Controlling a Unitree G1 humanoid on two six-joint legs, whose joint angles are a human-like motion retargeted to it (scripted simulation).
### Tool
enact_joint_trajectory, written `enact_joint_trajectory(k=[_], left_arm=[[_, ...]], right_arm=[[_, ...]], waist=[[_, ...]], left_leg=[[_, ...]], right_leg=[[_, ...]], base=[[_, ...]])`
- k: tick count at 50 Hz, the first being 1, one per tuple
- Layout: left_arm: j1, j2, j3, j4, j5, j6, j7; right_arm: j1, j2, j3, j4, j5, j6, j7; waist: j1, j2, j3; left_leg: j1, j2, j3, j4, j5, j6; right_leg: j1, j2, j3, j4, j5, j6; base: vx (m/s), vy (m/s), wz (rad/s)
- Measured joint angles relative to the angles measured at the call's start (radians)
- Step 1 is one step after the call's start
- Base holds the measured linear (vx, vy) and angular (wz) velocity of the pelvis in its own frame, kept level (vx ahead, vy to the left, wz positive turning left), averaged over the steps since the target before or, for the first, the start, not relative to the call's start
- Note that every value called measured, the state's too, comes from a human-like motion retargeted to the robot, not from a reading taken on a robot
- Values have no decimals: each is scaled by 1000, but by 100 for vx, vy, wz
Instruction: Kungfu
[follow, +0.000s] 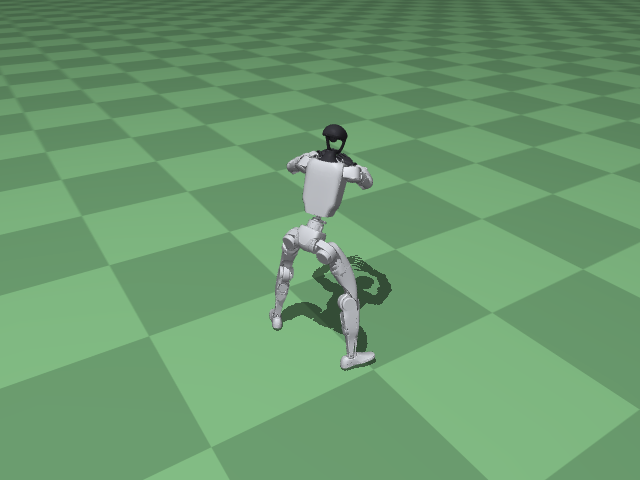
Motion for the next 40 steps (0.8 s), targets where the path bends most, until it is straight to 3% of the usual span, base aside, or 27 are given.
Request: enact_joint_trajectory(k=[5, 8, 10, 12, 14, 18, 20, 23, 27, 33, 40], left_arm=[[159, -165, 40, -6, 89, 2, 48], [249, -280, 42, 35, 162, -16, 89], [295, -345, 25, 83, 206, -30, 114], [330, -418, 5, 144, 249, -57, 121], [352, -494, 3, 218, 295, -84, 125], [389, -648, 10, 393, 384, -117, 166], [374, -758, 14, 574, 483, -128, 275], [341, -893, 34, 808, 606, -113, 449], [343, -953, 27, 928, 629, -103, 504], [379, -946, 8, 941, 669, -133, 579], [378, -948, -31, 945, 673, -157, 560]], right_arm=[[151, -25, 6, -16, -22, -31, 21], [263, -28, 7, 5, -42, -57, 7], [345, -36, 8, 24, -55, -74, -10], [427, -44, 4, 50, -60, -94, -39], [501, -55, -6, 78, -70, -115, -64], [608, -66, -17, 156, -98, -167, -113], [636, -73, -23, 232, -155, -216, -176], [667, -58, -55, 340, -278, -230, -253], [708, -34, -79, 402, -354, -236, -277], [738, -41, -24, 380, -379, -228, -337], [777, -49, -34, 366, -349, -226, -337]], waist=[[-98, 75, -10], [-171, 122, -8], [-190, 140, -3], [-195, 152, 6], [-228, 149, 12], [-321, 151, 38], [-366, 178, 48], [-394, 195, 80], [-405, 184, 106], [-366, 193, 127], [-393, 217, 118]], left_leg=[[34, 13, 15, -78, 80, 1], [16, 24, -95, -93, 145, -14], [12, 40, -224, -107, 227, -39], [47, 50, -378, -150, 288, -120], [94, 25, -434, -227, 323, -172], [153, 18, -355, -341, 273, -172], [140, 39, -262, -373, 236, -172], [85, 22, -267, -380, 249, -172], [84, 23, -228, -406, 269, -172], [103, 66, -198, -421, 284, -172], [93, -28, -146, -455, 273, -172]], right_leg=[[-115, 61, 114, 115, -22, 33], [-170, 146, 224, 194, -24, 67], [-220, 214, 265, 282, -69, 58], [-262, 252, 248, 374, -121, 32], [-328, 234, 242, 466, -157, 25], [-457, 184, 215, 646, -232, -15], [-512, 159, 187, 723, -267, -35], [-592, 129, 190, 775, -266, -54], [-659, 121, 191, 827, -297, -90], [-676, 172, 171, 811, -300, -112], [-739, 124, 260, 798, -248, -97]], base=[[-29, -38, -66], [-22, -50, -44], [-13, -45, -112], [-14, -58, -120], [-19, -44, -41], [-23, -36, 7], [-26, -21, 45], [-31, 5, 28], [-19, -29, 4], [-12, -14, -39], [-11, 19, 28]])
